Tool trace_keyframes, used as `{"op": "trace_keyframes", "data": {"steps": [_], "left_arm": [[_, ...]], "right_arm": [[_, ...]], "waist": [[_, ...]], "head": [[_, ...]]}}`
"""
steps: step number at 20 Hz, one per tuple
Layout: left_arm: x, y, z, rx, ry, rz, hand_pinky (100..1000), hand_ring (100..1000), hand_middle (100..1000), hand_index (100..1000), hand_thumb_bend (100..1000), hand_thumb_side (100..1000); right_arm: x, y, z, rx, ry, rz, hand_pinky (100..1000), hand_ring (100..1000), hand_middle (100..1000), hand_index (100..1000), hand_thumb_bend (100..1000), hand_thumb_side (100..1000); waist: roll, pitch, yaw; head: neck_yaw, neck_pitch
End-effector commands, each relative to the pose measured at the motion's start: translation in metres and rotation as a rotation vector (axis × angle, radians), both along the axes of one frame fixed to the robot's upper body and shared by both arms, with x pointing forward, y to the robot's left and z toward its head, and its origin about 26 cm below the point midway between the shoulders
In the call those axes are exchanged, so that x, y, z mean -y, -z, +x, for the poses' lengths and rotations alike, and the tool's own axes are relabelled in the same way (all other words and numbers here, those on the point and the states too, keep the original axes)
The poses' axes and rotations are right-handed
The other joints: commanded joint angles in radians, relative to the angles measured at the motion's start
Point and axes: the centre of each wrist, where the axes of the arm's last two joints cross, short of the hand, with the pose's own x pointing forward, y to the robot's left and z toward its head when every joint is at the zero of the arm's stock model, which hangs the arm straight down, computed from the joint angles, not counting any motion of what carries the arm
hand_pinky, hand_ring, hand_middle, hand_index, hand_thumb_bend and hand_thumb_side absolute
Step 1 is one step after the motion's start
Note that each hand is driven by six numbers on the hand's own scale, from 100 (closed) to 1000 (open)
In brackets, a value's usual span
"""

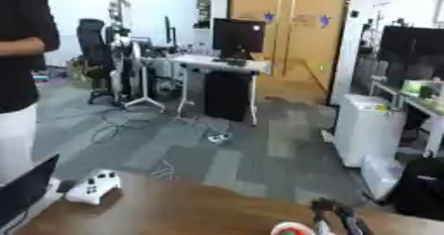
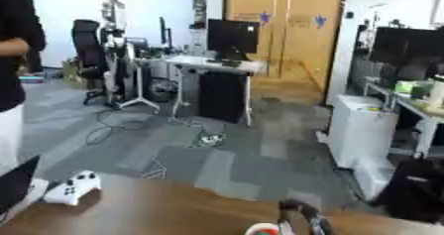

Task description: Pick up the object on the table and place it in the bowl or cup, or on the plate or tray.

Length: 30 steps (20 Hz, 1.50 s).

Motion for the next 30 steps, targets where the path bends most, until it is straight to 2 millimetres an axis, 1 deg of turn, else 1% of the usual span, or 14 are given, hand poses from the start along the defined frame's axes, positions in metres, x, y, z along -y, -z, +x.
{"op": "trace_keyframes", "data": {"steps": [1,2,3,4,5,8,10,12,15,17,20,23,26,30], "left_arm": [[0.000,-0.008,0.005,0.031,-0.020,-0.005,1000,598,694,751,820,799],[0.000,-0.008,0.005,0.033,-0.023,-0.008,1000,598,694,751,811,801],[0.001,-0.009,0.006,0.036,-0.025,-0.011,1000,596,690,749,812,802],[0.002,-0.009,0.007,0.038,-0.028,-0.016,1000,593,686,746,812,803],[0.003,-0.009,0.008,0.041,-0.030,-0.021,1000,591,683,742,812,803],[0.005,-0.009,0.010,0.047,-0.041,-0.034,1000,587,679,739,812,803],[0.006,-0.008,0.010,0.045,-0.043,-0.038,1000,586,679,739,812,803],[0.007,-0.007,0.009,0.039,-0.040,-0.038,1000,583,677,738,811,801],[0.009,-0.004,0.007,0.022,-0.031,-0.043,1000,579,674,738,804,793],[0.010,-0.002,0.006,0.012,-0.025,-0.051,1000,578,674,738,807,788],[0.012,0.000,0.005,0.005,-0.020,-0.062,1000,578,673,737,803,792],[0.013,0.000,0.005,0.003,-0.018,-0.071,1000,576,671,737,801,790],[0.014,0.001,0.006,0.004,-0.015,-0.075,1000,576,671,736,799,788],[0.014,0.001,0.005,0.004,-0.014,-0.076,1000,575,670,736,801,788]], "right_arm": [[0.006,-0.007,-0.016,0.026,-0.015,0.101,1000,910,664,789,100,604],[0.010,0.001,-0.023,0.011,-0.012,0.121,1000,902,652,785,100,624],[0.014,0.010,-0.030,-0.011,-0.006,0.138,984,832,576,758,100,592],[0.018,0.018,-0.037,-0.033,0.002,0.155,950,797,546,744,100,567],[0.022,0.028,-0.045,-0.059,0.014,0.172,934,779,530,739,100,555],[0.030,0.044,-0.065,-0.086,0.048,0.181,931,773,529,748,100,537],[0.029,0.052,-0.073,-0.106,0.054,0.174,934,776,532,751,100,534],[0.027,0.055,-0.077,-0.119,0.044,0.166,935,776,533,751,100,521],[0.022,0.054,-0.077,-0.122,0.037,0.162,933,777,534,751,100,503],[0.018,0.051,-0.077,-0.116,0.033,0.161,932,777,535,751,100,501],[0.015,0.048,-0.077,-0.109,0.033,0.165,931,776,536,751,100,498],[0.013,0.046,-0.078,-0.109,0.031,0.166,931,776,536,751,100,484],[0.012,0.046,-0.078,-0.109,0.029,0.161,930,776,535,749,100,473],[0.013,0.045,-0.077,-0.107,0.034,0.157,931,776,535,748,100,465]], "waist": [[0.008,-0.018,-0.001],[0.009,-0.020,-0.001],[0.010,-0.021,-0.002],[0.012,-0.022,-0.003],[0.014,-0.022,-0.004],[0.020,-0.022,-0.005],[0.026,-0.024,-0.005],[0.032,-0.025,-0.004],[0.038,-0.026,-0.004],[0.040,-0.027,-0.004],[0.043,-0.025,-0.004],[0.042,-0.020,-0.005],[0.041,-0.014,-0.005],[0.039,-0.007,-0.004]], "head": [[0.012,-0.041],[0.012,-0.044],[0.015,-0.050],[0.018,-0.055],[0.022,-0.062],[0.036,-0.071],[0.046,-0.070],[0.053,-0.057],[0.050,-0.008],[0.048,0.018],[0.050,0.040],[0.054,0.042],[0.060,0.032],[0.055,0.019]]}}
